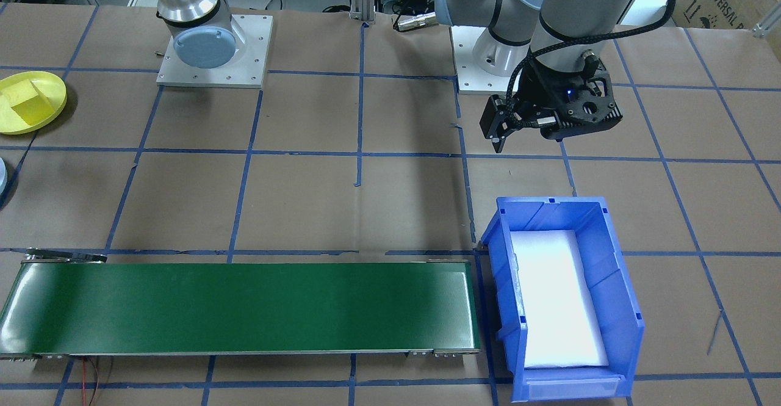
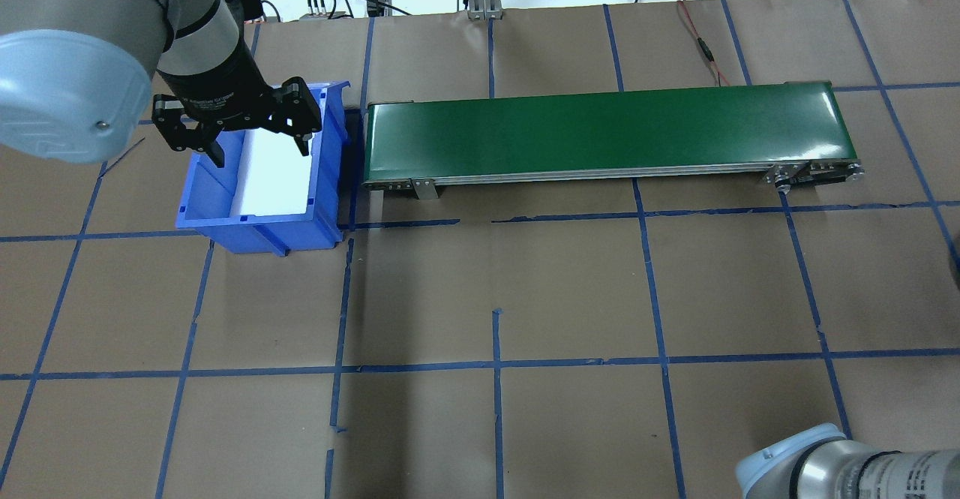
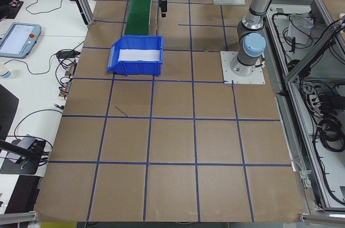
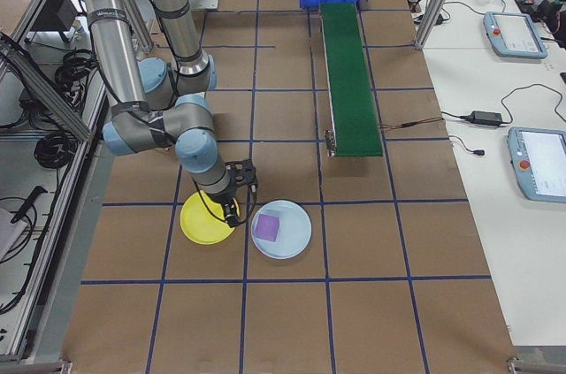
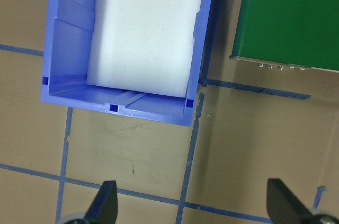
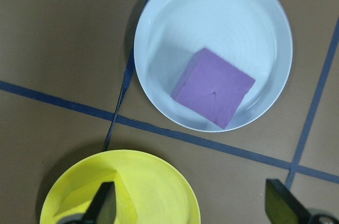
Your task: Move block left to right into plate
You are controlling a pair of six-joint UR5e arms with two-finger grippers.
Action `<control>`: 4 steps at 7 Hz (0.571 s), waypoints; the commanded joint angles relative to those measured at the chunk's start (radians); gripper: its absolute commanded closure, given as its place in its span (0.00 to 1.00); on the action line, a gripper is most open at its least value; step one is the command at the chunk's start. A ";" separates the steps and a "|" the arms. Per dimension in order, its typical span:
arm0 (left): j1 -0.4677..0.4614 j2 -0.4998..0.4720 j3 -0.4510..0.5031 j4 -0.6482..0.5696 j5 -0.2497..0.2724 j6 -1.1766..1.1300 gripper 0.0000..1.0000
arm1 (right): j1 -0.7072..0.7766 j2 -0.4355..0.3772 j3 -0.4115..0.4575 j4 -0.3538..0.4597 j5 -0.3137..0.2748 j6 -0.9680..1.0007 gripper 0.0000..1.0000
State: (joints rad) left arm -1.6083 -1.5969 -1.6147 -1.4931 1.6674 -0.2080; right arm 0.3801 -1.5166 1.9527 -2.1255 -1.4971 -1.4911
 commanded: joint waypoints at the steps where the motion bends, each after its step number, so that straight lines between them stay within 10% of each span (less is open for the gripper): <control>1: -0.001 0.006 -0.002 -0.001 0.000 0.004 0.00 | 0.229 -0.077 -0.038 0.068 -0.092 0.246 0.01; 4: -0.001 0.009 -0.001 0.001 0.000 0.006 0.00 | 0.467 -0.186 -0.133 0.382 -0.049 0.662 0.01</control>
State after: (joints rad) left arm -1.6091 -1.5898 -1.6188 -1.4930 1.6674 -0.2062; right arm 0.7328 -1.6639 1.8802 -1.8447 -1.5524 -1.0269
